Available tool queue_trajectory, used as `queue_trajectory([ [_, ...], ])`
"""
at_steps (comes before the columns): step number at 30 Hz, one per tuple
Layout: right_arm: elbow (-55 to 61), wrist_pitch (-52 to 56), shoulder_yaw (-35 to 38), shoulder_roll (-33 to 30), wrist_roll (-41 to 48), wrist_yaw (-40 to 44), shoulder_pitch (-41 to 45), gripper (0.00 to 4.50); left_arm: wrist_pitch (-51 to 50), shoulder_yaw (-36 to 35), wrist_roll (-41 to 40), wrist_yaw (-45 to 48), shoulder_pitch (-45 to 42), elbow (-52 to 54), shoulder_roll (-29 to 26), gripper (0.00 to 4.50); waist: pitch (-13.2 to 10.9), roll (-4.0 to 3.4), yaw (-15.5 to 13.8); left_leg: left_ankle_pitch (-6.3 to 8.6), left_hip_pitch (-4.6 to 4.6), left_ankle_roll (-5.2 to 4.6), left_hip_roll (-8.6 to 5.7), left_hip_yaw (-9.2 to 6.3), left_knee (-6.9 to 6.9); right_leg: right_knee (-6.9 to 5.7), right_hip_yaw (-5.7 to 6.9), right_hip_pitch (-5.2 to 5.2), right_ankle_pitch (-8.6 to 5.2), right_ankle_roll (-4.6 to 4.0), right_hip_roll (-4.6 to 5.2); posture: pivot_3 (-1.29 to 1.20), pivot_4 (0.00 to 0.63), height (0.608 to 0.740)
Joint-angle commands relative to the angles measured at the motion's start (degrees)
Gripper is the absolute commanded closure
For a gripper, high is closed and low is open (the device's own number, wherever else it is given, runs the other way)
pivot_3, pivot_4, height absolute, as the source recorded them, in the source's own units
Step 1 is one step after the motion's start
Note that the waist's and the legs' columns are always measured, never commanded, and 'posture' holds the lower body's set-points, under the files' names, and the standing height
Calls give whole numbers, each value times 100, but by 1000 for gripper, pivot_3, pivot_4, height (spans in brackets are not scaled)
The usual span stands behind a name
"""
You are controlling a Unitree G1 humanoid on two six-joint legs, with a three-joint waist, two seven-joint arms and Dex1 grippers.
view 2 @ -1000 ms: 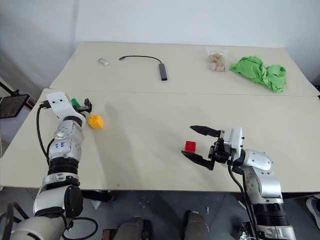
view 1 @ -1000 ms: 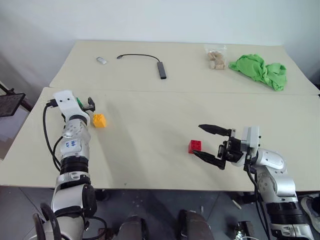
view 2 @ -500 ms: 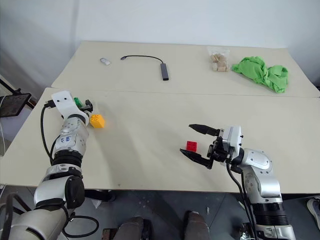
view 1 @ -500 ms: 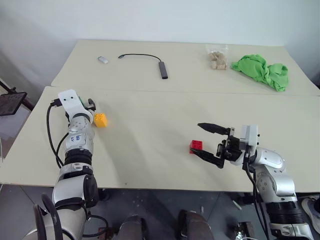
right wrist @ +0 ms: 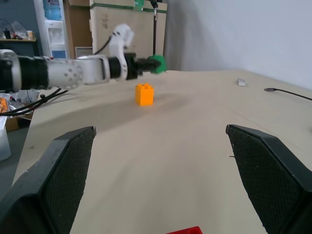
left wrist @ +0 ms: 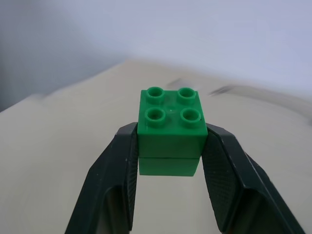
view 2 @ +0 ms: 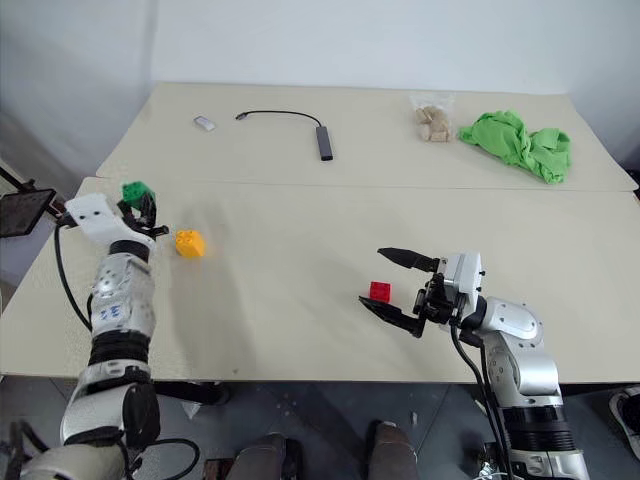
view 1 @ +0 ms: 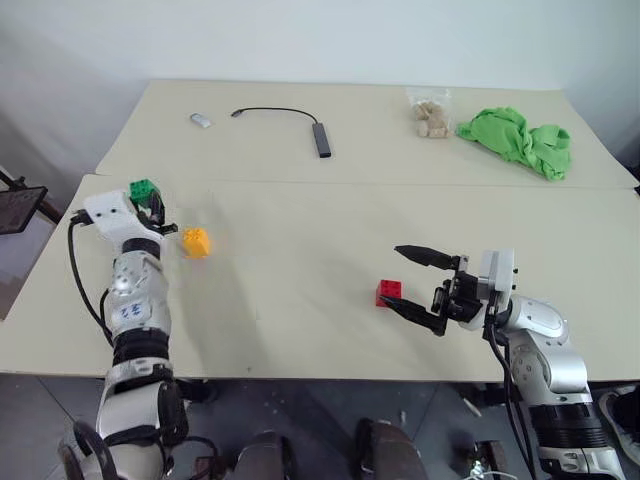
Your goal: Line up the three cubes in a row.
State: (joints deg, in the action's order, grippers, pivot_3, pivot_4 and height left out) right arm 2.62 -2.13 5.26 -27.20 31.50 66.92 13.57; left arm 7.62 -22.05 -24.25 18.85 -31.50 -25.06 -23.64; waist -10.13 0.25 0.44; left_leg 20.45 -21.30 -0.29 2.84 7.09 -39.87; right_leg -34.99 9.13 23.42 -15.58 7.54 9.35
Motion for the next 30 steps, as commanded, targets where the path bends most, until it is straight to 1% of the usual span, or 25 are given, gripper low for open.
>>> queue_trajectory([
  [1,61,-126,308,-219,49,9,-33,0,-781,675,-826,2036,255,1467,-408,2662,0,0,-66,0,0,0,-1,-1,-3,-1,-1,-2,0,0,0,0,150,740],
  [2,38,-132,403,-315,56,27,-97,0,-1156,1027,-925,2570,299,1695,-545,2662,0,-1,-108,0,0,0,-2,-4,-9,-1,0,-6,0,0,1,0,150,740],
  [4,6,-140,508,-436,63,49,-180,0,-1530,1458,-959,3226,330,1940,-707,2662,1,-2,-179,0,2,-2,-4,-4,-16,5,-4,-16,0,0,1,0,150,740],
  [5,-49,-181,581,-536,32,94,-263,0,-1544,1894,-680,3630,271,1889,-777,2662,1,-2,-185,0,4,-3,-5,-2,-17,11,-6,-21,0,0,1,0,150,740],
  [7,-137,-237,698,-677,-10,141,-397,0,-1374,2589,-74,4160,90,1590,-796,2662,1,-2,-179,0,6,-4,-6,-1,-15,18,-6,-24,0,0,0,0,150,740],
  [8,-163,-256,731,-716,-16,146,-437,0,-1291,2801,141,4297,6,1431,-780,2662,1,-2,-178,0,6,-4,-6,1,-11,19,-6,-23,-1,-1,-2,0,150,740],
  [10,-124,-233,764,-761,3,116,-560,0,-743,3119,630,4367,-285,778,-549,2662,1,-3,-168,0,3,-4,-4,3,-8,23,-5,-20,-1,-2,-8,0,150,740],
  [11,-108,-223,773,-766,5,112,-591,0,-567,3174,750,4396,-369,577,-476,2662,1,-2,-150,0,3,-3,-4,5,-8,21,-6,-17,-1,-2,-8,0,150,740],
  [13,28,-187,774,-746,15,74,-702,0,-277,3140,825,4383,-657,-70,-160,2662,1,-2,-120,-1,2,-2,-2,6,-6,23,-7,-15,-1,-3,-11,0,150,740],
  [15,287,-77,793,-722,99,-10,-898,0,-94,3313,984,4720,-1016,-638,77,2662,1,-2,-117,-1,1,-3,-1,5,-6,22,-6,-14,-1,-3,-10,0,150,740],
  [17,408,-33,816,-717,122,-78,-1010,0,6,3407,1068,5066,-1209,-896,166,2662,1,-2,-122,-1,-1,-3,-1,4,-7,23,-5,-14,-1,-2,-10,0,150,740],
  [20,494,-8,821,-716,118,-130,-1116,0,165,3500,1231,5422,-1329,-1093,133,2662,1,-2,-101,0,-2,-4,-2,6,-7,27,-6,-14,-1,-2,-10,0,150,740],
  [22,542,4,810,-712,129,-163,-1177,0,90,3441,1175,5604,-1362,-1112,133,2662,1,-2,-93,0,-2,-4,-2,5,-7,24,-6,-12,-1,-2,-10,0,150,740],
  [26,602,2,748,-674,122,-226,-1253,0,138,3403,1287,5644,-1363,-1239,156,2662,0,-2,-82,0,-3,-5,-2,4,-9,24,-7,-12,-1,-2,-9,0,150,740],
  [29,611,1,694,-665,113,-214,-1266,0,209,3381,1432,5456,-1385,-1431,254,2662,0,-2,-99,0,-3,-5,-2,1,-10,23,-7,-13,-1,-2,-9,0,150,740],
  [30,612,6,689,-675,116,-205,-1265,0,180,3371,1439,5448,-1394,-1462,289,2449,0,-1,-109,1,-3,-6,-2,1,-10,23,-7,-13,-1,-2,-8,0,150,740],
])
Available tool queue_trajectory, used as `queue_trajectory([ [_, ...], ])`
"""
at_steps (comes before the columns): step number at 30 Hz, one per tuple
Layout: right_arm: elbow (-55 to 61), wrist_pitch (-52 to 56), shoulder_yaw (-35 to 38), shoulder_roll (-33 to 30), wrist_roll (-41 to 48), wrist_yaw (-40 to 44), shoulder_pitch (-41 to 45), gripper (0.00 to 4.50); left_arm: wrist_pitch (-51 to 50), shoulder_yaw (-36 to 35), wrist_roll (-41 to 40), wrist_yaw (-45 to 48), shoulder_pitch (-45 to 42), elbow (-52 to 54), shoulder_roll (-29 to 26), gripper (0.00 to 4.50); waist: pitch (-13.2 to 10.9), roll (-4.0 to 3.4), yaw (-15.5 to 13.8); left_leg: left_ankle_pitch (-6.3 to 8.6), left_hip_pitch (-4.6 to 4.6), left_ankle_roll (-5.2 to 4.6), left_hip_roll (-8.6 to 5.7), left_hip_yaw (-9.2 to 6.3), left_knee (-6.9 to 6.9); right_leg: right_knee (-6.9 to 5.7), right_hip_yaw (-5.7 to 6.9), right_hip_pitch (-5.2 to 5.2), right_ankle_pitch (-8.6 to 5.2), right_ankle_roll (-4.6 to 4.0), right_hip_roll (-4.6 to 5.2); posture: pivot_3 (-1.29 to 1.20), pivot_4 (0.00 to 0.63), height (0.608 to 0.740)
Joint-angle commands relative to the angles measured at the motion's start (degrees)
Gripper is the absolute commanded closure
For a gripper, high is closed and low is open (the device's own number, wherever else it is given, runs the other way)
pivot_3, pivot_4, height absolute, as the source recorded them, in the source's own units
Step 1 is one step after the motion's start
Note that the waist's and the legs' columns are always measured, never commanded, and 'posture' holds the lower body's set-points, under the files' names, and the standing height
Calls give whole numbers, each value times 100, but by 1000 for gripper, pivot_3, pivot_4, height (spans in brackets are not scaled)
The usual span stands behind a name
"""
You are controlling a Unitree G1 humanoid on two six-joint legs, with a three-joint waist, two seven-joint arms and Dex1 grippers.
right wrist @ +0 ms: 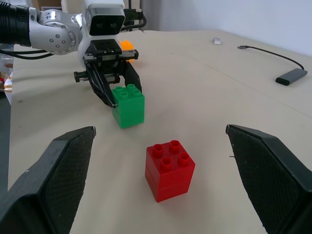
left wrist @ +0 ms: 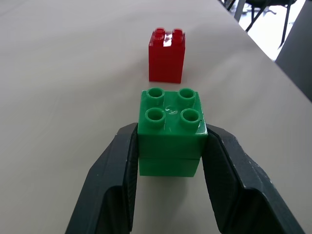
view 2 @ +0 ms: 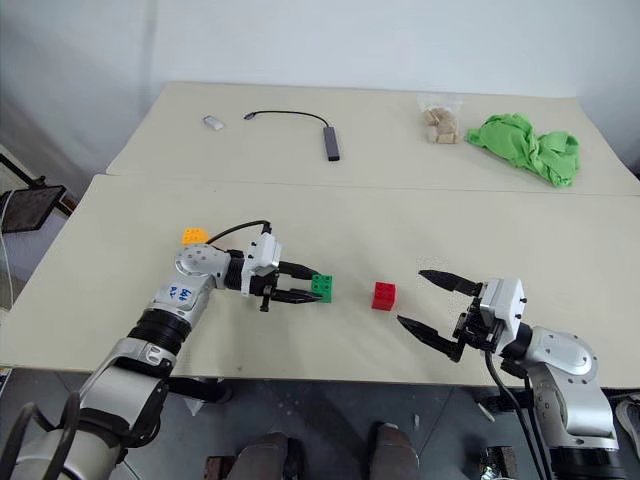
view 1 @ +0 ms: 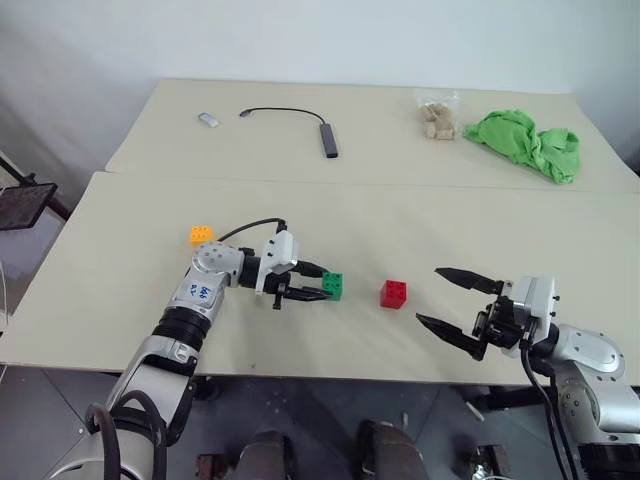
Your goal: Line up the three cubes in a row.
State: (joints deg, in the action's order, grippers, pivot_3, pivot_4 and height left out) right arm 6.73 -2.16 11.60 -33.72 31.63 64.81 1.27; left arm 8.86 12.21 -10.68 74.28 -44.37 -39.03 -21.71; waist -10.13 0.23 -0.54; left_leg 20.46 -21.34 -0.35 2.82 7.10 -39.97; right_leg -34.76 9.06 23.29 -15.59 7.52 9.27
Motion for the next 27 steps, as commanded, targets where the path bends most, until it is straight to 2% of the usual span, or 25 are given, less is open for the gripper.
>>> queue_trajectory([
  [1,222,34,52,-34,113,2,-27,0,126,-68,109,-130,-104,-75,126,2205,0,0,-25,0,-1,0,0,0,0,0,0,0,0,0,0,0,150,740],
  [4,318,174,24,-90,190,49,-9,0,317,-152,132,-224,11,111,147,1374,0,0,-41,1,-1,-1,0,0,-2,0,0,0,0,0,1,0,150,740],
  [8,328,341,-37,-163,250,221,131,0,141,-563,-185,-445,445,992,-73,125,0,0,-13,1,-1,-1,0,-2,-1,-1,0,1,0,0,1,0,150,740],
  [10,326,369,-39,-165,271,272,175,0,-22,-704,-299,-547,713,1455,-175,125,0,0,20,1,0,-1,2,-3,0,-4,0,2,0,0,1,0,150,740],
  [12,381,502,-83,-59,466,288,346,0,-220,-1131,-374,-913,1450,2272,-558,125,0,-1,84,0,1,-1,3,-8,0,-12,1,3,0,0,1,0,150,740],
  [14,400,544,-205,13,546,376,487,0,-677,-1773,-701,-1436,2203,3154,-802,54,0,-1,146,1,9,1,7,-13,6,-15,-6,6,0,0,1,0,150,740],
  [17,287,344,-348,187,481,467,761,0,-1241,-2728,-1170,-2352,3115,4046,-814,54,-2,-1,154,2,9,2,11,-31,10,-23,-4,11,0,0,2,0,150,740],
  [23,130,288,-563,422,421,542,1312,0,-963,-4371,-1330,-4108,4633,4424,-62,54,-2,-2,38,5,12,-5,2,-48,0,-22,-9,5,1,1,17,0,150,740],
  [27,72,245,-631,438,415,670,1332,0,-775,-4616,-1215,-4738,5502,4792,519,54,-1,0,45,13,10,-10,2,-41,1,-18,-5,5,1,2,17,0,150,740],
])
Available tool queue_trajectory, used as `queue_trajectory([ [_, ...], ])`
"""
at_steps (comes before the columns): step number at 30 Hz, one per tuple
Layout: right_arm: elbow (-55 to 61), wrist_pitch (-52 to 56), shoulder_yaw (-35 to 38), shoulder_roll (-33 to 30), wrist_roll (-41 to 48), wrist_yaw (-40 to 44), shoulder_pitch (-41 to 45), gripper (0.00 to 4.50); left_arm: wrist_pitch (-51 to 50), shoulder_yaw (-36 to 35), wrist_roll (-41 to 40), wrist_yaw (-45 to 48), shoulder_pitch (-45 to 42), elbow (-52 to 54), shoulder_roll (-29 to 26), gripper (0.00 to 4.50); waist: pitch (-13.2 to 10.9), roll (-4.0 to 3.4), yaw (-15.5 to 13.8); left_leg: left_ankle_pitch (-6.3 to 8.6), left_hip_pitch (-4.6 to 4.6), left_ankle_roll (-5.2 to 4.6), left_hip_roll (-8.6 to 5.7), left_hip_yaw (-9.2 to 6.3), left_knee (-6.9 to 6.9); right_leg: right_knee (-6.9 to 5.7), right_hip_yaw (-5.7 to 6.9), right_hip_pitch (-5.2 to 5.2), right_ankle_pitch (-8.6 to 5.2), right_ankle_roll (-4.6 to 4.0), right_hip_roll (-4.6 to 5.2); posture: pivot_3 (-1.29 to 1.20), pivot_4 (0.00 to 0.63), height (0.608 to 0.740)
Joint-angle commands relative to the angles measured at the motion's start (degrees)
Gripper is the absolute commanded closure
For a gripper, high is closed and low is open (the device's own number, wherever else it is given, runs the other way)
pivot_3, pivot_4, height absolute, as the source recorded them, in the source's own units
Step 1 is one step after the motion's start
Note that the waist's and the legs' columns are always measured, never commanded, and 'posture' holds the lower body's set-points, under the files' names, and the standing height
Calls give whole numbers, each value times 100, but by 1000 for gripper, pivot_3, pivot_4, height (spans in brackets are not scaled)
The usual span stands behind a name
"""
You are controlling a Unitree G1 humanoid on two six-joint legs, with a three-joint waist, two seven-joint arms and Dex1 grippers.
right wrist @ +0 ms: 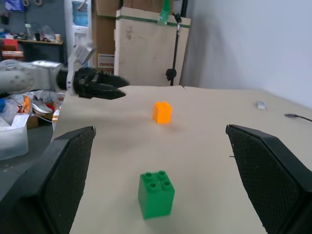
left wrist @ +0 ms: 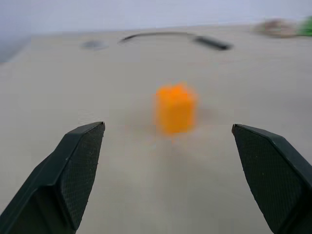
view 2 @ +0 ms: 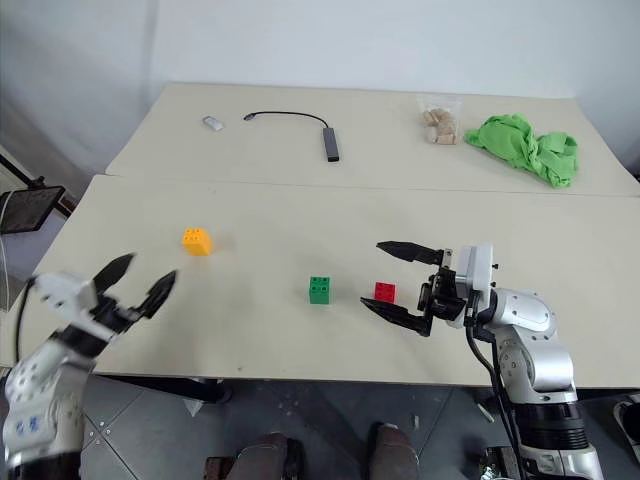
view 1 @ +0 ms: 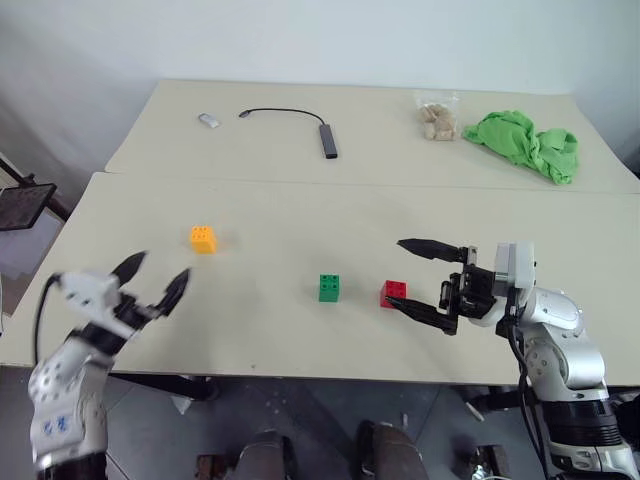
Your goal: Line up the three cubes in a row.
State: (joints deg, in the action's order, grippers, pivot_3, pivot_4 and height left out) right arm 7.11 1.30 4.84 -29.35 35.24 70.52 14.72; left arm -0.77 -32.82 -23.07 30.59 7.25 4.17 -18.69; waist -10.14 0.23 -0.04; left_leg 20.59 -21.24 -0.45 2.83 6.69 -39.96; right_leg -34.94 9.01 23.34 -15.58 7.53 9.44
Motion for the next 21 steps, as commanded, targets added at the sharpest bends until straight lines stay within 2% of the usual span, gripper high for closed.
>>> queue_trajectory([
  [1,-3,-136,53,-2,43,128,-8,0,205,-80,14,-436,456,552,312,54,-1,2,-20,1,-2,-2,-1,5,-1,3,1,0,0,0,0,0,150,740],
  [5,-225,-318,101,-19,-29,251,30,0,58,267,172,-745,410,783,414,54,0,3,-92,1,-3,-2,1,17,-11,3,2,-4,-2,-4,0,0,150,740],
  [12,-488,-462,135,-88,-130,381,-5,0,-721,1261,804,-1543,-1141,349,340,54,2,2,-122,0,-3,-2,-2,24,-10,-1,1,-2,-1,-4,0,0,150,740],
  [16,-408,-475,123,-64,-161,329,-66,0,-1013,1386,853,-2034,-1912,-96,508,54,3,2,-59,-2,-1,3,0,41,-2,-3,6,0,0,-3,-6,0,150,740],
  [21,-244,-497,144,-31,-189,181,-251,0,-1151,1590,1044,-2270,-2233,-461,515,54,2,2,-4,-2,-2,4,0,40,1,-2,10,0,0,-2,-6,0,150,740],
])
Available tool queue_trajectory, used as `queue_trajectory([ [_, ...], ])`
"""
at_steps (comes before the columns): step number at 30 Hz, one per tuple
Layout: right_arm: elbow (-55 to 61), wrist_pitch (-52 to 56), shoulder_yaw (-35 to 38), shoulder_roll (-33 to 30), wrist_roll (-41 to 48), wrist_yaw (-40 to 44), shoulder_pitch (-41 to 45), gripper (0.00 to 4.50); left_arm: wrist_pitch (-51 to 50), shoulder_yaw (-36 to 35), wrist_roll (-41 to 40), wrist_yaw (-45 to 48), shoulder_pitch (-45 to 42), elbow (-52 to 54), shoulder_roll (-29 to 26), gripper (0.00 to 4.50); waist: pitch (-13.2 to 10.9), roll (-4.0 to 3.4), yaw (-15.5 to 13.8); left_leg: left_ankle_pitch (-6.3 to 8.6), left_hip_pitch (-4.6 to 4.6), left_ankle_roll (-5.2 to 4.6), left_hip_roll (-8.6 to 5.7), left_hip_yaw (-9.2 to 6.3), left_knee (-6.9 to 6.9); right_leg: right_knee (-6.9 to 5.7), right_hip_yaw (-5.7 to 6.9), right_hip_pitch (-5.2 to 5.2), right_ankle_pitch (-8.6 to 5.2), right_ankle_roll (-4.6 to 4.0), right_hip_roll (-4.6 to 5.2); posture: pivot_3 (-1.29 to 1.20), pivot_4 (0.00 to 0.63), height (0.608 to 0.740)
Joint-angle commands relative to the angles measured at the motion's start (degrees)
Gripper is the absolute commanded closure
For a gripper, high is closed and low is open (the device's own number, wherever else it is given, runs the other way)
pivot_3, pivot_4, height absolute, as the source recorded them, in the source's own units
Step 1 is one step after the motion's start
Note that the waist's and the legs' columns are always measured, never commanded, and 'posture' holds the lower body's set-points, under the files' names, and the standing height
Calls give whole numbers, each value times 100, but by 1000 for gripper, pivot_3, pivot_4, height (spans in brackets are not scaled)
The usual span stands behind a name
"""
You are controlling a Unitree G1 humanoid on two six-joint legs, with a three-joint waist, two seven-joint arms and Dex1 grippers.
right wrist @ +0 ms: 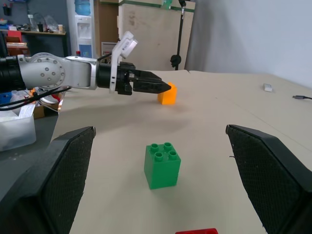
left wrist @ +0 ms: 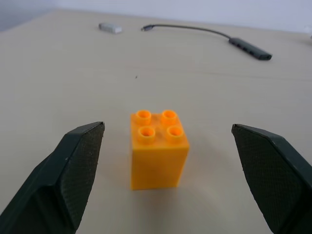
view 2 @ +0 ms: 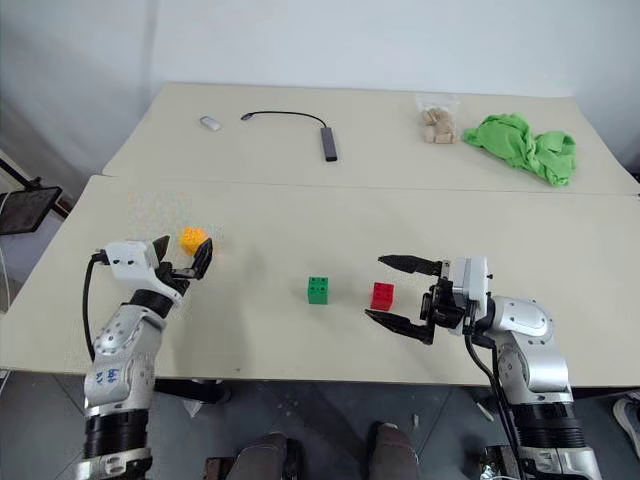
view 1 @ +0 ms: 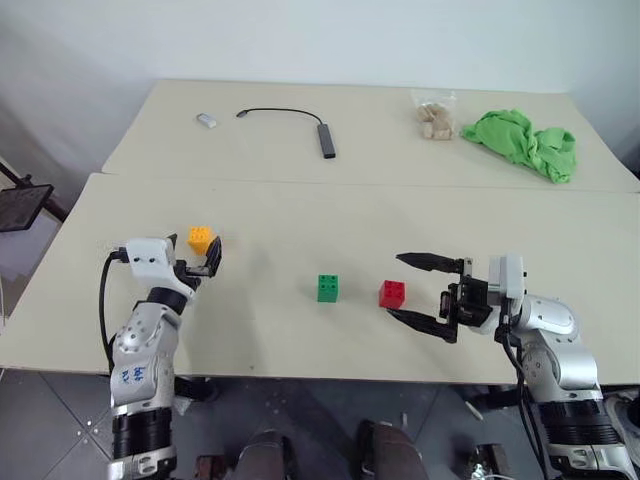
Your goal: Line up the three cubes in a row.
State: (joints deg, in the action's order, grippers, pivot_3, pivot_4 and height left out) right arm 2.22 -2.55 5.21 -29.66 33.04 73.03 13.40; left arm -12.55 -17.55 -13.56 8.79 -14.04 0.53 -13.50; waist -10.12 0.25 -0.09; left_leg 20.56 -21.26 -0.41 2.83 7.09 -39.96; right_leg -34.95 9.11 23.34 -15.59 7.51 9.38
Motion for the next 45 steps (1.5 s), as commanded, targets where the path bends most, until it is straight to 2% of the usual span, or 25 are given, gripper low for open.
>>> queue_trajectory([
  [1,272,-117,109,0,27,-95,-160,0,40,84,91,-98,-140,-156,3,54,0,0,1,0,0,0,0,-1,0,0,1,-1,0,0,0,0,150,740],
  [8,307,-186,94,36,-22,-259,-220,0,121,29,-187,271,-239,-288,-166,2159,0,0,3,0,-1,1,0,0,-3,1,-2,0,0,0,0,0,150,740],
  [9,314,-194,82,37,-27,-279,-229,0,157,-57,-386,542,-326,-391,-251,2508,0,1,1,-1,-1,1,0,0,-3,2,-2,0,0,0,1,0,150,740],
  [11,349,-175,85,9,-6,-309,-249,0,-6,-69,-871,1700,-550,-707,-727,3035,0,1,-3,-1,-2,1,0,0,-5,0,-1,0,0,0,0,0,150,740],
  [14,372,-127,102,-48,20,-312,-257,0,-2,87,-1179,3026,-712,-1133,-1311,3035,0,0,17,-2,-2,4,0,3,-4,-4,0,3,-1,-1,-1,0,150,740],
  [18,237,-93,209,-257,31,-192,-204,0,918,942,-856,6078,-1343,-2380,-2514,3035,0,0,14,-3,-2,5,0,10,1,-1,-2,7,-1,0,-3,0,150,740],
  [20,219,-81,233,-320,44,-196,-181,0,1680,1293,-576,6773,-1784,-3082,-2608,3035,0,-1,4,-3,-3,6,0,15,1,3,-3,9,-2,-2,-6,0,150,740],
  [22,278,-36,256,-363,67,-213,-213,0,2301,1447,-435,7231,-2214,-3744,-2496,3035,-1,-1,-17,-3,-4,6,0,15,0,8,-4,6,-2,-1,-5,0,150,740],
  [27,653,140,381,-458,144,-331,-614,0,2993,1857,-40,8108,-2948,-5026,-2260,3035,-1,0,18,-3,-8,6,-1,15,4,6,0,11,-1,0,-7,0,150,740],
  [36,861,173,507,-455,133,-467,-928,0,3320,1993,143,8227,-3205,-5748,-2152,3035,-1,1,31,-3,-6,5,0,14,0,0,-6,11,-1,1,-6,0,150,740],
  [41,712,247,479,-529,155,-301,-829,0,2699,1908,-87,8296,-2981,-5125,-2436,1445,-2,1,36,-3,-7,5,0,13,0,-2,-6,13,-1,1,-6,0,150,740],
  [45,396,431,616,-992,194,116,-458,0,2300,1471,-493,7963,-2535,-4203,-2854,246,-2,0,50,-3,-7,5,2,14,0,-3,-9,15,-1,1,-6,0,150,740],
])
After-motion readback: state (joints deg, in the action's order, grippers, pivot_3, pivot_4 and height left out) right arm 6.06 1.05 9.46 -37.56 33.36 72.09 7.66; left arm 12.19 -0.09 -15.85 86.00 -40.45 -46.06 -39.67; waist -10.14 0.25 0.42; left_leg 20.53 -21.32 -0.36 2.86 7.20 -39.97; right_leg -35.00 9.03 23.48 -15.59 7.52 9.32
